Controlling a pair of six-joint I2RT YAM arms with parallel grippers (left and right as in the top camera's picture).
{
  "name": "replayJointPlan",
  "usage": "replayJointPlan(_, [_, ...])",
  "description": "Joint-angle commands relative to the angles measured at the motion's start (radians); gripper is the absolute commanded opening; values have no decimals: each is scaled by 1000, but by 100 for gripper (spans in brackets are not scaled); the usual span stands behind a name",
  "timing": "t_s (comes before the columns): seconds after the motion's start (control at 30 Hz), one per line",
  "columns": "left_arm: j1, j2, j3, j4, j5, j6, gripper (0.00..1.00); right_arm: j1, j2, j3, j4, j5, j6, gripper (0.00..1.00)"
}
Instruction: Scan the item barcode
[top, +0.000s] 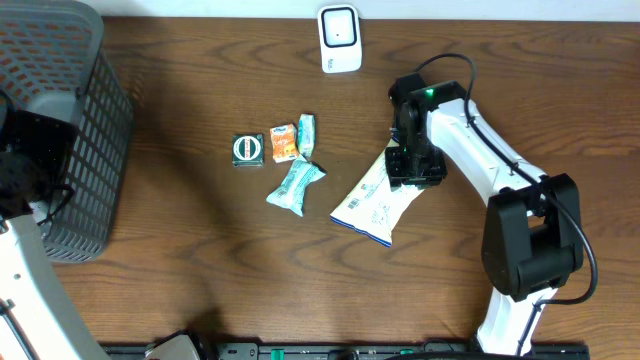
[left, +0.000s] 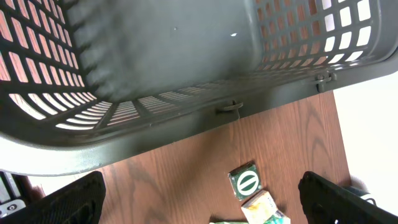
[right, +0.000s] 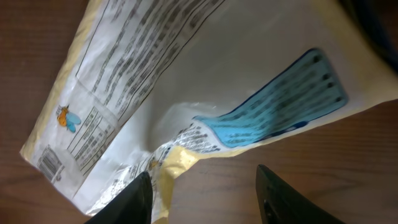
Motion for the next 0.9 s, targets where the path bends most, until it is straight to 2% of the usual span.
replayJointPlan(0.0, [4, 0, 3, -3, -6, -2, 98, -26, 0, 17, 10, 24, -7, 47])
replayJointPlan(0.4, [4, 0, 3, -3, -6, -2, 98, -77, 0, -20, 11, 25, -8, 47])
replayJointPlan(0.87, [4, 0, 3, -3, -6, -2, 97, -75, 0, -77, 367, -64, -5, 47])
